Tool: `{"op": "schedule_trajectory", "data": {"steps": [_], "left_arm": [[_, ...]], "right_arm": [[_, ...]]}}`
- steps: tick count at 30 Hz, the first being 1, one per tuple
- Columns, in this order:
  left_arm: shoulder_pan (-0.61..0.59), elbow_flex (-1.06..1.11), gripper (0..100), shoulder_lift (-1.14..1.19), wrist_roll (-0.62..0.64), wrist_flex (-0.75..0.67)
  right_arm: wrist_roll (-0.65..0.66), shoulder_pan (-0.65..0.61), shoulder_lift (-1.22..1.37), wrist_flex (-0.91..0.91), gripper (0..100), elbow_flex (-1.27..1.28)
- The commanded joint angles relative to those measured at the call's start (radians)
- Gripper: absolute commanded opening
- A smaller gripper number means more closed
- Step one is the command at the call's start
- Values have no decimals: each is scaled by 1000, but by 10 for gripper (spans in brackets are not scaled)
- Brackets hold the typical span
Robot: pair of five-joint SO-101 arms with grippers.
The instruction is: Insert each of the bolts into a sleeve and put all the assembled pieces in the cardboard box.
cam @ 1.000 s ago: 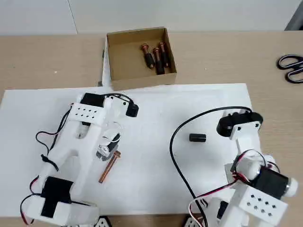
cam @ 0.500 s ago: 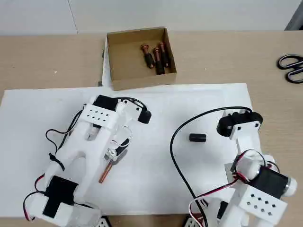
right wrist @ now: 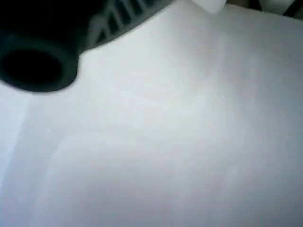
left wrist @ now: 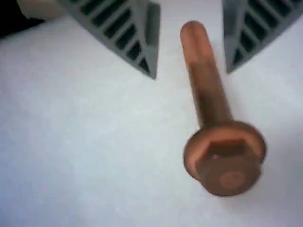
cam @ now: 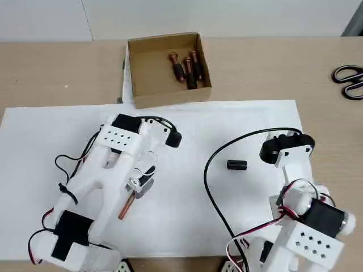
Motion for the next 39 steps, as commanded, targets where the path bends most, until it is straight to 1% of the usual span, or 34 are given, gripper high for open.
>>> {"op": "schedule_trajectory", "data": {"steps": [1, 6, 11, 14, 21, 36, 39], "left_arm": [[2, -2, 94, -3, 0, -35], [0, 51, 94, -3, -2, -87], [-2, 54, 94, -3, -2, -92], [-21, 56, 94, -3, -5, -95], [-66, 134, 94, -3, -40, -172], [-48, 143, 94, 2, -40, -204], [-48, 151, 94, 61, -40, -222]], "right_arm": [[9, 4, -12, -18, 3, -6], [9, 4, -12, -18, 3, -6], [9, 4, -12, -18, 3, -6], [9, 4, -12, -18, 3, -6], [11, 4, -12, -18, 3, -6], [11, 4, -13, -18, 3, -6], [11, 4, -13, -18, 3, -6]]}}
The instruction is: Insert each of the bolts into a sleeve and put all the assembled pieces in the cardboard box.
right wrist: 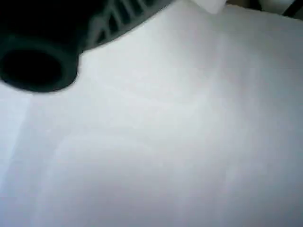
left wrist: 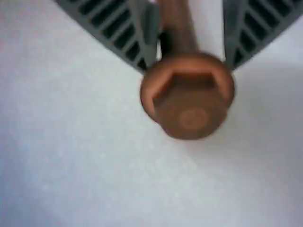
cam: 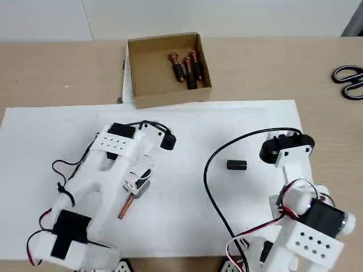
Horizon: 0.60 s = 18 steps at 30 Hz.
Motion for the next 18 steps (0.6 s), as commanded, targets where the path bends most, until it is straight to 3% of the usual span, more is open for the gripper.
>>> {"op": "schedule_trajectory", "data": {"steps": [1, 6, 18], "left_arm": [[5, 1, 94, 71, -6, -28], [6, -39, 73, 232, -3, -55], [5, -73, 6, 247, -2, -77]], "right_arm": [[11, 4, -13, -18, 3, -6], [11, 4, -13, -18, 3, -6], [11, 4, -13, -19, 3, -6]]}}
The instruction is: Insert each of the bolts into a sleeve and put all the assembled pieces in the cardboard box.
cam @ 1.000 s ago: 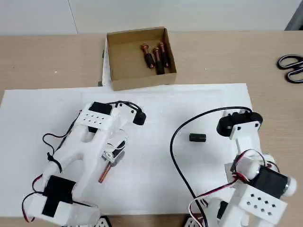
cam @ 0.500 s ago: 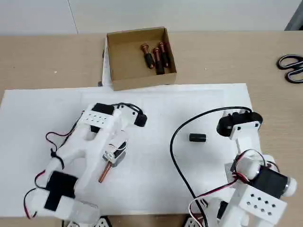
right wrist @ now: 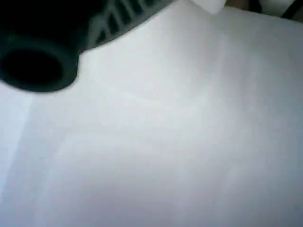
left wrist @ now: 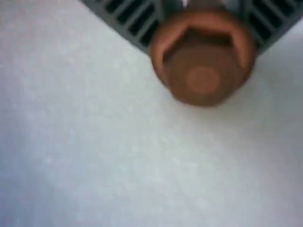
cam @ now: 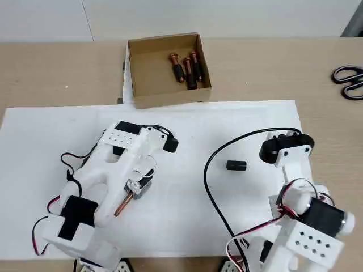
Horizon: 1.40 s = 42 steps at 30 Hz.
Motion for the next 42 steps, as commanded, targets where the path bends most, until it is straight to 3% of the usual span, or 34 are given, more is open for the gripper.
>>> {"op": "schedule_trajectory", "data": {"steps": [1, 7, 19, 25, 38, 42], "left_arm": [[-3, -7, 6, 58, 0, -60], [-3, -136, 6, 43, 29, 25], [-5, -421, 6, -252, 38, 249], [-8, -421, 6, -328, 89, 259], [-11, -423, 6, -516, 265, 253], [-12, -424, 6, -554, 311, 238]], "right_arm": [[11, 4, -13, -19, 3, -6], [23, 4, -19, -19, 3, -12], [44, -48, -13, -53, 3, -146], [40, -120, -13, -33, 3, -216], [41, -134, -22, -33, 4, -347], [44, -134, -22, -134, 4, -390]]}}
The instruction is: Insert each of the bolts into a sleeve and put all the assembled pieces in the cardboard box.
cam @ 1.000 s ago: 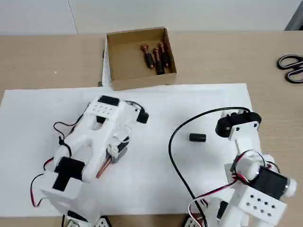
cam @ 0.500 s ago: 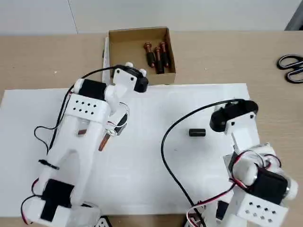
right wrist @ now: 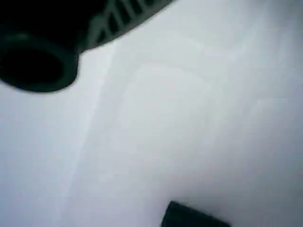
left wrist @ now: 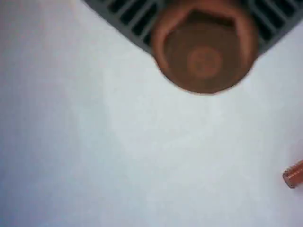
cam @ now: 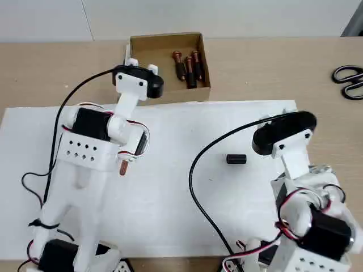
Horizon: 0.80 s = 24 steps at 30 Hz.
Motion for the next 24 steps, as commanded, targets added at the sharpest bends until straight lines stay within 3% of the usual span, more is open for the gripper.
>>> {"op": "schedule_trajectory", "data": {"steps": [1, 20, 24], "left_arm": [[-14, -45, 6, -72, 20, -12], [-221, -45, 6, -209, 28, -344], [-264, -45, 6, -209, 29, -480]], "right_arm": [[6, -8, -10, -119, 4, -55], [-9, -217, -1, -667, 2, 207], [-207, -271, -1, -808, 2, 288]]}}
